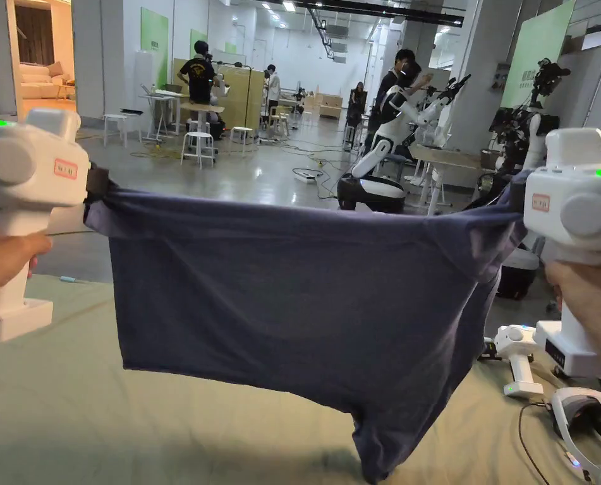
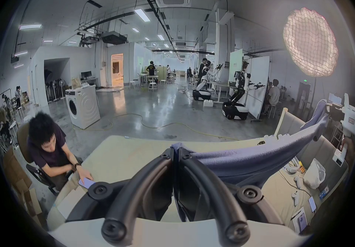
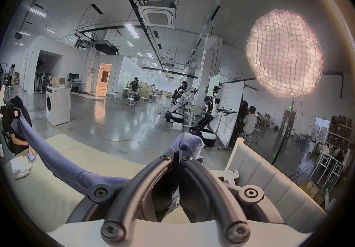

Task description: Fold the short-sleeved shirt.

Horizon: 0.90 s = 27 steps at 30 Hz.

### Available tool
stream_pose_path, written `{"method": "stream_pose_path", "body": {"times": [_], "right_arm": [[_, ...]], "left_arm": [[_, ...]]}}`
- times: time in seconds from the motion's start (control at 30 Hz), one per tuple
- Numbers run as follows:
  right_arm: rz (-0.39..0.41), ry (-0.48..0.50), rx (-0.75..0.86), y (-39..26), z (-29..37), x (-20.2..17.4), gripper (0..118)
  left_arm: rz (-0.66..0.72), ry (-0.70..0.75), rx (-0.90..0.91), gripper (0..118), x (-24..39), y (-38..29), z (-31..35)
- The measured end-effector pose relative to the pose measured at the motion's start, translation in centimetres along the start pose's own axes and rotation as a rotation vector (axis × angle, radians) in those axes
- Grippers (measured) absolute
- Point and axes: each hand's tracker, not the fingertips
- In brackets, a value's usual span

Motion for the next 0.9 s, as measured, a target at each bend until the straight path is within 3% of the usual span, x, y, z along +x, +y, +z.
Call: {"method": "stream_pose_path", "body": {"times": [0.27, 0.6, 0.9], "right_arm": [[0.003, 0.015, -0.112, -11.4, 5.2, -0.5, 4], [-0.002, 0.04, -0.253, -19.9, 15.9, -1.0, 4], [0.045, 0.086, -0.451, -27.1, 23.2, -3.3, 4]], "left_arm": [[0.061, -0.053, -0.102, 5, -0.7, -12.1, 1.5], [0.204, -0.081, -0.146, 5, -1.5, -24.3, 10.5], [0.171, -0.062, -0.336, 5, -1.7, -33.8, 14.3]]}}
